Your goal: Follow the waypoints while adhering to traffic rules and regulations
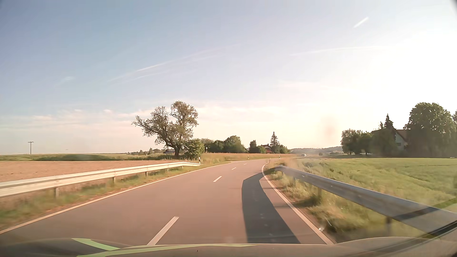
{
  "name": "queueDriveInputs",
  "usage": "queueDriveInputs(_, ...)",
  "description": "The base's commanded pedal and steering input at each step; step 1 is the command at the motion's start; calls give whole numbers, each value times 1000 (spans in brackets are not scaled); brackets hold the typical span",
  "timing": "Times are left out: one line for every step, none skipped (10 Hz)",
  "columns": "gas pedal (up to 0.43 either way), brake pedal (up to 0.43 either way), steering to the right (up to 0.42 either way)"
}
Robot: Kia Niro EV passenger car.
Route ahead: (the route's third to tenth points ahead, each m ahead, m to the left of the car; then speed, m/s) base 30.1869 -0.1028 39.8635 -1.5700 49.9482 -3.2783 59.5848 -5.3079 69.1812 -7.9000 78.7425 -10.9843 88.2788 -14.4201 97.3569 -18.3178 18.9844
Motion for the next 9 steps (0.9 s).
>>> queueDriveInputs(209, 0, 25)
queueDriveInputs(209, 0, 25)
queueDriveInputs(209, 0, 25)
queueDriveInputs(209, 0, 25)
queueDriveInputs(209, 0, 25)
queueDriveInputs(209, 0, 25)
queueDriveInputs(209, 0, 25)
queueDriveInputs(209, 0, 25)
queueDriveInputs(209, 0, 25)
